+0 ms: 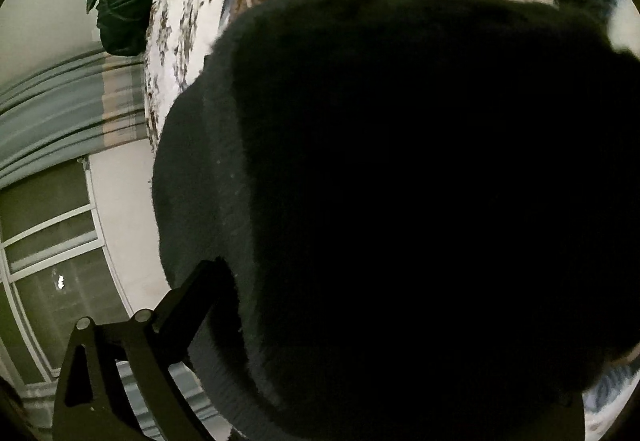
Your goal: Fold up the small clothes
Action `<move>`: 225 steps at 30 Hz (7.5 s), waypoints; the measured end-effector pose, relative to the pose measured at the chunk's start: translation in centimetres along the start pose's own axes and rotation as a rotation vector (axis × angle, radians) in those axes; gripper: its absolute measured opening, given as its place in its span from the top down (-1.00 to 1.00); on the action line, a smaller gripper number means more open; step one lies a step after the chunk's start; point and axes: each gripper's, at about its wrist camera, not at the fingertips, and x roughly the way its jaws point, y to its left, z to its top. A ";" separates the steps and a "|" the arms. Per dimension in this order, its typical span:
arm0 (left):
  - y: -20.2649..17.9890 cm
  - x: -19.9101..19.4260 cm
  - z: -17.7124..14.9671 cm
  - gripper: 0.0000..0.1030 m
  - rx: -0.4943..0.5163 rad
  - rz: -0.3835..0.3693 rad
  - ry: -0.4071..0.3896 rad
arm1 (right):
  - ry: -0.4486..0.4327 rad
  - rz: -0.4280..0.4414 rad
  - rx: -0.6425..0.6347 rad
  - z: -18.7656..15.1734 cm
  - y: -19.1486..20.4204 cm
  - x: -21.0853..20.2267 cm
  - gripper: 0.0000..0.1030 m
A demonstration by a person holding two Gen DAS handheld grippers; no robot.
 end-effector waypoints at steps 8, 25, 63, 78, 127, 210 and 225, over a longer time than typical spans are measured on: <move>-1.4 2.1 0.8 -1.00 -0.015 0.065 -0.006 | -0.015 0.016 0.007 -0.1 -0.6 0.4 -1.00; -9.7 3.1 3.4 -0.33 0.236 0.118 -0.075 | -0.166 0.109 -0.053 -2.2 2.3 -1.5 0.04; -26.2 25.5 23.3 -0.49 0.795 0.445 0.342 | -0.638 -0.191 -0.004 13.7 13.7 -4.6 -0.83; -36.2 11.5 3.8 -0.92 1.135 0.741 -0.004 | -0.787 -0.818 -0.367 -4.3 26.3 -14.9 -1.00; -51.9 -21.5 -27.5 -0.92 1.209 0.682 -0.321 | -0.985 -0.675 -0.657 -59.6 41.8 -43.1 -1.00; -53.1 -22.8 -28.8 -1.00 1.210 0.701 -0.375 | -1.003 -0.662 -0.661 -60.2 43.6 -42.6 -1.00; -53.0 -23.3 -29.1 -1.00 1.197 0.698 -0.385 | -1.007 -0.655 -0.655 -61.1 44.4 -42.0 -1.00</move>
